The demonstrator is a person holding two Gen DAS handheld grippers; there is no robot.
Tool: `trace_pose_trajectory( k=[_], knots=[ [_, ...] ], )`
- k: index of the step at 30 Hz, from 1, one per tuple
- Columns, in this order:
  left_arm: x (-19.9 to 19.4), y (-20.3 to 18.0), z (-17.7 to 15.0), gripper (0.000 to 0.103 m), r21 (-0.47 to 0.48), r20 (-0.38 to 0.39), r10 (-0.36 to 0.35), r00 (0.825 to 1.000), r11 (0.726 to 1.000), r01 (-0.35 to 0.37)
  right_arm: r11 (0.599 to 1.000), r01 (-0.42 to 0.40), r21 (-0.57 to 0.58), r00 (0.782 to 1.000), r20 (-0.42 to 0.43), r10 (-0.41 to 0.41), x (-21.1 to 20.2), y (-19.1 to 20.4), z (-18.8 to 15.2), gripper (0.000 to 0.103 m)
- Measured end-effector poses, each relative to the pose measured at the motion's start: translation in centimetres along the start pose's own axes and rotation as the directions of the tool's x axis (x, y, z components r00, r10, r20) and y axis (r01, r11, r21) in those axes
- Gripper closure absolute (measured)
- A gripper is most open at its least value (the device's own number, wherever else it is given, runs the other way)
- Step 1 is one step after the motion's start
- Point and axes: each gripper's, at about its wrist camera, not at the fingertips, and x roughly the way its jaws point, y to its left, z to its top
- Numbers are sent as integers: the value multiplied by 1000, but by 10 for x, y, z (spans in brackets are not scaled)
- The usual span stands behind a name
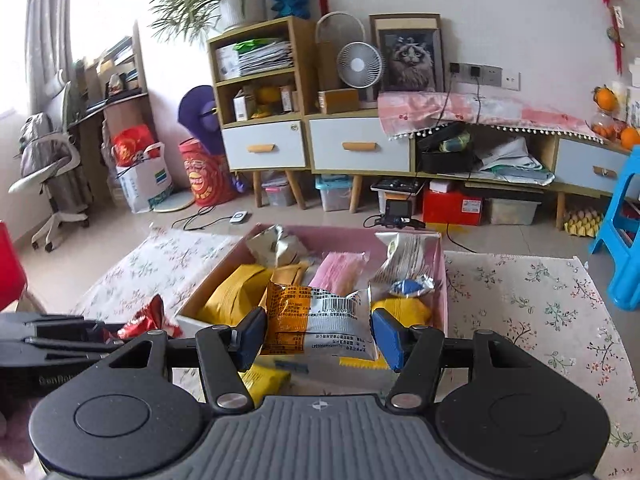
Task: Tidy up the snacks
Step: 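Carry the red candy and orange-white bar over the tray box and open both tools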
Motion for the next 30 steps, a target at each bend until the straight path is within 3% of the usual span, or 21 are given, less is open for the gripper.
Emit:
trace_pose_trajectory(
  k=[13, 30],
  knots=[
    [45, -9, 27, 71, 15, 17, 69, 997, 997, -70, 994, 44, 103, 999, 11, -46, 28, -17, 20, 54],
    [80, -18, 38, 69, 42, 43, 110, 993, 993, -112, 977, 72, 199, 997, -29, -68, 42, -40, 13, 51]
  ],
)
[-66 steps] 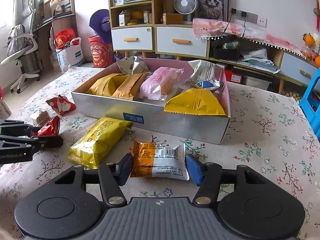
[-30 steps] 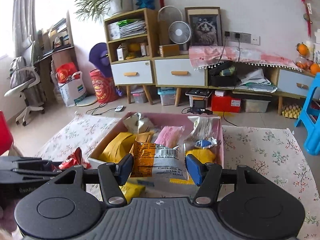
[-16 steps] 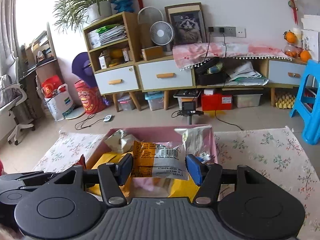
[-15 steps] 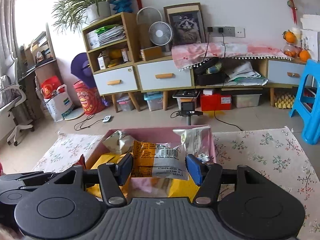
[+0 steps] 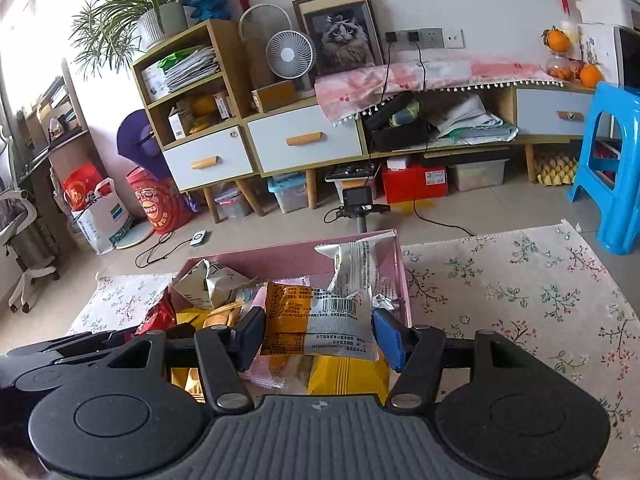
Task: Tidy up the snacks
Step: 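Carry the red candy and orange-white bar over the tray box and open both tools, then move both open tools back to the brown cake pack and second red candy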
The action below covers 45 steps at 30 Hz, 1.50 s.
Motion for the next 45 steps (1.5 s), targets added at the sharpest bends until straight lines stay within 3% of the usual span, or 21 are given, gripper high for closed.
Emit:
trace_pose_trajectory(
  k=[2, 4, 9, 16, 32, 45],
  knots=[
    [1, 0, 0, 57, 8, -6, -14, 1000, 1000, 14, 1000, 1, 0, 1000, 8, -1, -1, 1, 0, 43],
    [-2, 1, -1, 38, 13, 2, -8, 1000, 1000, 8, 1000, 5, 7, 1000, 17, -5, -2, 0, 3, 32],
    [-10, 1, -3, 25, 26, 8, -15, 1000, 1000, 15, 1000, 2, 19, 1000, 17, -3, -5, -2, 4, 24],
    [-27, 2, -4, 18, 53, 16, -17, 1000, 998, 16, 1000, 11, -22, 1000, 11, -11, -10, 6, 2, 21],
    [-78, 18, -16, 13, 122, -19, 26, 999, 992, -23, 995, 47, -91, 999, 15, -45, -35, 31, -4, 15],
    [-113, 47, -40, 10, 109, -46, 35, 998, 994, -30, 995, 26, -96, 1000, -10, -27, -48, 55, -22, 12]
  ],
)
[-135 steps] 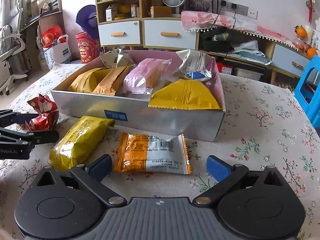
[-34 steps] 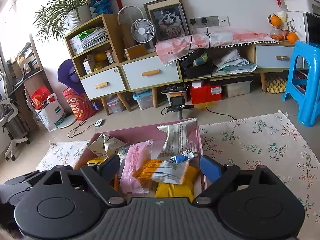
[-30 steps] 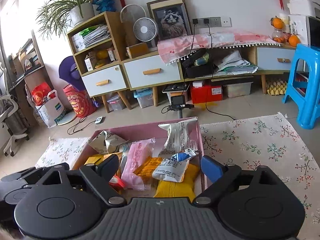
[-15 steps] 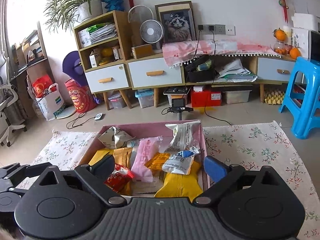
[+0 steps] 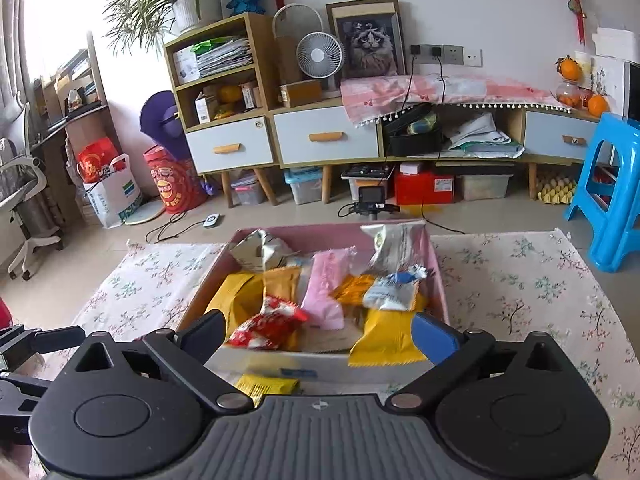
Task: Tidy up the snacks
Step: 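Move both open tools back to the brown cake pack and second red candy, then grasp the brown beef-flavour cake pack with the left tool while the right tool grasps the red candy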
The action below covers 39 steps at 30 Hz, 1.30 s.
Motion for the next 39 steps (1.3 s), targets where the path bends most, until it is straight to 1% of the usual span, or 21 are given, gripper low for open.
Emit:
trace_pose_trajectory(
  k=[6, 16, 19, 23, 26, 28, 31, 33, 36, 39],
  knots=[
    [-10, 11, -17, 10, 83, -6, 21, 1000, 996, -20, 999, -14, -41, 1000, -7, 14, -2, 19, -8, 12],
    [-24, 64, -40, 10, 60, -10, 31, 999, 998, -31, 992, -88, -91, 996, -40, 85, 3, 60, -21, 12],
    [-25, 78, -51, 10, 55, -19, 24, 1000, 998, -23, 987, -120, -104, 991, -64, 113, 6, 74, -25, 12],
    [-18, 91, -62, 10, 75, -25, 8, 1000, 997, -6, 979, -159, -131, 985, -93, 148, 14, 93, -30, 12],
    [-7, 100, -65, 10, 44, -41, 2, 999, 999, -1, 971, -193, -142, 977, -117, 177, 22, 110, -34, 12],
    [0, 102, -65, 10, 18, -48, -8, 999, 1000, 9, 969, -212, -130, 971, -140, 193, 28, 117, -35, 12],
    [11, 100, -64, 10, -10, -44, -27, 999, 1000, 27, 970, -231, -73, 960, -177, 215, 37, 126, -36, 14],
    [18, 99, -63, 13, -31, -48, -39, 998, 999, 37, 969, -245, -33, 949, -211, 233, 46, 131, -34, 17],
    [25, 98, -62, 14, -82, -36, -47, 998, 996, 44, 972, -233, 10, 944, -238, 229, 56, 141, -30, 20],
    [30, 101, -60, 17, -142, -21, -51, 998, 989, 48, 975, -213, 66, 937, -271, 223, 70, 149, -20, 23]
  ],
)
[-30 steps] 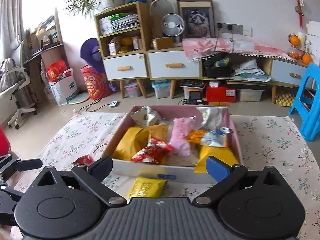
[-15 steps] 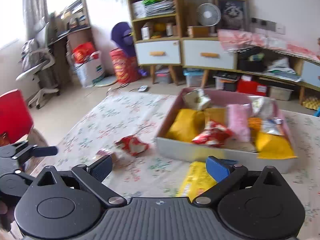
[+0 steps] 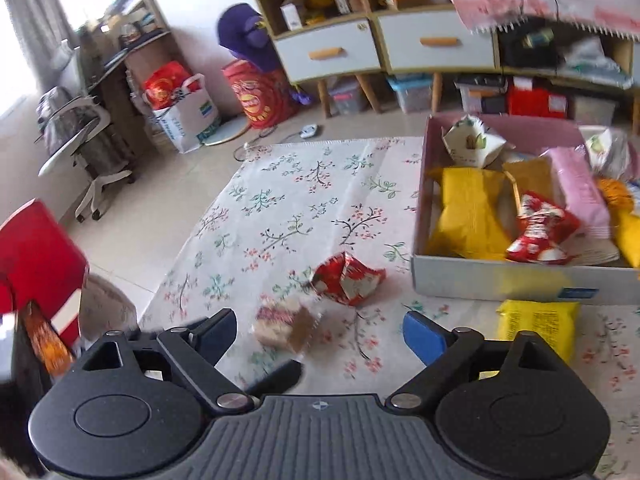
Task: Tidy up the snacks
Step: 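Grasp the brown beef-flavour cake pack with the left tool while the right tool grasps the red candy, then carry the cake pack and red candy into the tray box and open both tools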
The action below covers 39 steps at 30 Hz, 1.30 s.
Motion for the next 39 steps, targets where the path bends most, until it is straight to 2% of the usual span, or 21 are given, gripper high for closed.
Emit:
trace_pose_trajectory(
  k=[4, 8, 12, 20, 21, 23, 25, 31, 39],
  knots=[
    [4, 3, -1, 26, -54, 7, 12, 1000, 998, -11, 994, 26, 102, 999, -34, -22, 17, 0, 13, 30],
    [10, 2, -2, 35, -53, -5, 29, 1000, 998, -29, 979, 89, 182, 995, -71, -77, 35, -6, 17, 36],
    [13, 1, -1, 39, -57, -7, 31, 999, 998, -31, 959, 101, 266, 993, -89, -80, 46, -13, 20, 40],
    [15, 1, 3, 53, -63, -9, 29, 1000, 998, -29, 914, 116, 389, 991, -106, -81, 55, -21, 18, 50],
    [15, 0, 3, 56, -64, -10, 27, 1000, 998, -28, 911, 116, 395, 991, -102, -81, 56, -22, 20, 52],
    [15, 0, 3, 60, -64, -11, 23, 1000, 998, -24, 912, 123, 392, 991, -101, -90, 56, -21, 21, 66],
    [15, 0, 4, 63, -66, -14, 22, 1000, 998, -23, 913, 121, 390, 991, -101, -88, 56, -20, 20, 69],
    [13, -1, 5, 65, -72, -29, 24, 999, 997, -26, 927, 114, 357, 992, -93, -86, 49, -21, 18, 77],
    [10, -7, 6, 66, -58, -47, 26, 999, 998, -29, 928, 106, 357, 993, -85, -81, 32, -33, 14, 77]
  ],
)
